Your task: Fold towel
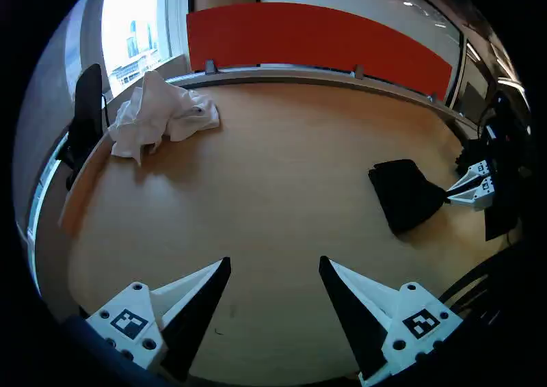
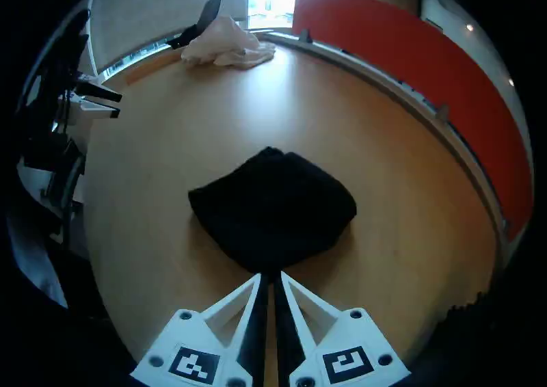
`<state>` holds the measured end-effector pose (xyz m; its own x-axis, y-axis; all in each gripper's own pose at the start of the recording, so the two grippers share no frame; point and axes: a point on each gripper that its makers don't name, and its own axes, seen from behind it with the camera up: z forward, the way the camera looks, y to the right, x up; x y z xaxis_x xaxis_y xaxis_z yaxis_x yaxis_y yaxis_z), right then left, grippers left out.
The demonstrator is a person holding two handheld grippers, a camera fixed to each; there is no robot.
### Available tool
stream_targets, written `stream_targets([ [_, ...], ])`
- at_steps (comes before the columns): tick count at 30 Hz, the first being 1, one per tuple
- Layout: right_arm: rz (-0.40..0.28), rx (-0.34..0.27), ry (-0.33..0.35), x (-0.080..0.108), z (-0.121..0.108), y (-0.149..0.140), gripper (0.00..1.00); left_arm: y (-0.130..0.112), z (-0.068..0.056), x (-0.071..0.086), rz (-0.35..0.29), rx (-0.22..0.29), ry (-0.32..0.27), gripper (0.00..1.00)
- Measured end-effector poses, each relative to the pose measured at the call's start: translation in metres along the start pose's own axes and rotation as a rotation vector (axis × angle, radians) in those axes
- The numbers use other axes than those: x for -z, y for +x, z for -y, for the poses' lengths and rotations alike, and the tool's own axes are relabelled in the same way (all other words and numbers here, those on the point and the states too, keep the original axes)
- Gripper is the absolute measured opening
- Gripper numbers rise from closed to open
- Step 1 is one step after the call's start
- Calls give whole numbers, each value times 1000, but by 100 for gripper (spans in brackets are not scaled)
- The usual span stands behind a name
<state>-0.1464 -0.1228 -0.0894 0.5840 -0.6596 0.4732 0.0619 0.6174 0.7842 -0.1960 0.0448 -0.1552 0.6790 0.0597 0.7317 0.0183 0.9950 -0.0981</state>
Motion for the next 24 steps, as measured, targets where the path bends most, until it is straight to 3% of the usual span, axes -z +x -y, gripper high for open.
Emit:
stream_targets([
  [15, -173, 30, -66, 52, -27, 108, 5, 19, -7, 6, -57, -13, -28, 96],
  [24, -222, 20, -102, 81, -48, 136, 5, 27, -13, 11, -75, -25, -38, 96],
])
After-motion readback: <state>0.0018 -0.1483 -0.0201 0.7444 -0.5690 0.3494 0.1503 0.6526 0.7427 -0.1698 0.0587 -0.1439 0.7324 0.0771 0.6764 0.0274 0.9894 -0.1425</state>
